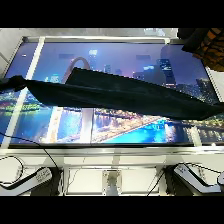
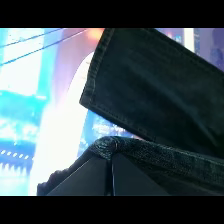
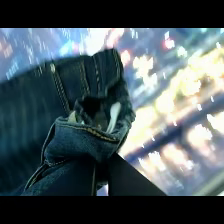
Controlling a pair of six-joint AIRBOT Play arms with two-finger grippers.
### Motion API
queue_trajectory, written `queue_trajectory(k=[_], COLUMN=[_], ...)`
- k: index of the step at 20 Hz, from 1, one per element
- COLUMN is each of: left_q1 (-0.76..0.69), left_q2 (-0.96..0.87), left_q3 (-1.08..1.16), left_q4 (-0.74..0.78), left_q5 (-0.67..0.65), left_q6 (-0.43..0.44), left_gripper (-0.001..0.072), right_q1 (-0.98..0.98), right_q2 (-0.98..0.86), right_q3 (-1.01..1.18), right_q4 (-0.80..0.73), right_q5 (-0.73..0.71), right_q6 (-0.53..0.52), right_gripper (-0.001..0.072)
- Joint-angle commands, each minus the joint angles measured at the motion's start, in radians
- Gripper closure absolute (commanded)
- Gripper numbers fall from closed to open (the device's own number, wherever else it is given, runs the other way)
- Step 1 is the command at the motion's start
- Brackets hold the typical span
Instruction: Fold the clothes and pants, and hang the long-sleeved shirts on hangers.
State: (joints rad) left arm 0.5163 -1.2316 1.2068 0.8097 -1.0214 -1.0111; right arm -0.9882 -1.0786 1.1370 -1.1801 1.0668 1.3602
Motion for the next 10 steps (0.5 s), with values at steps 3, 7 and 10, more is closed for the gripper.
queue_trajectory(k=[3, 7, 10], left_q1=[-0.107, -0.227, -0.285], left_q2=[-0.225, -0.425, -0.571], left_q3=[0.063, 0.281, 0.473], left_q4=[-0.141, -0.141, -0.141], left_q5=[0.204, 0.261, 0.27], left_q6=[0.05, 0.045, 0.008], left_gripper=[0.069, 0.069, 0.069], right_q1=[0.05, 0.153, 0.207], right_q2=[-0.102, -0.214, -0.281], right_q3=[0.001, 0.001, 0.001], right_q4=[0.054, 0.053, 0.05], right_q5=[-0.126, -0.236, -0.332], right_q6=[0.048, 0.123, 0.18], right_gripper=[0.0686, 0.0686, 0.0686])
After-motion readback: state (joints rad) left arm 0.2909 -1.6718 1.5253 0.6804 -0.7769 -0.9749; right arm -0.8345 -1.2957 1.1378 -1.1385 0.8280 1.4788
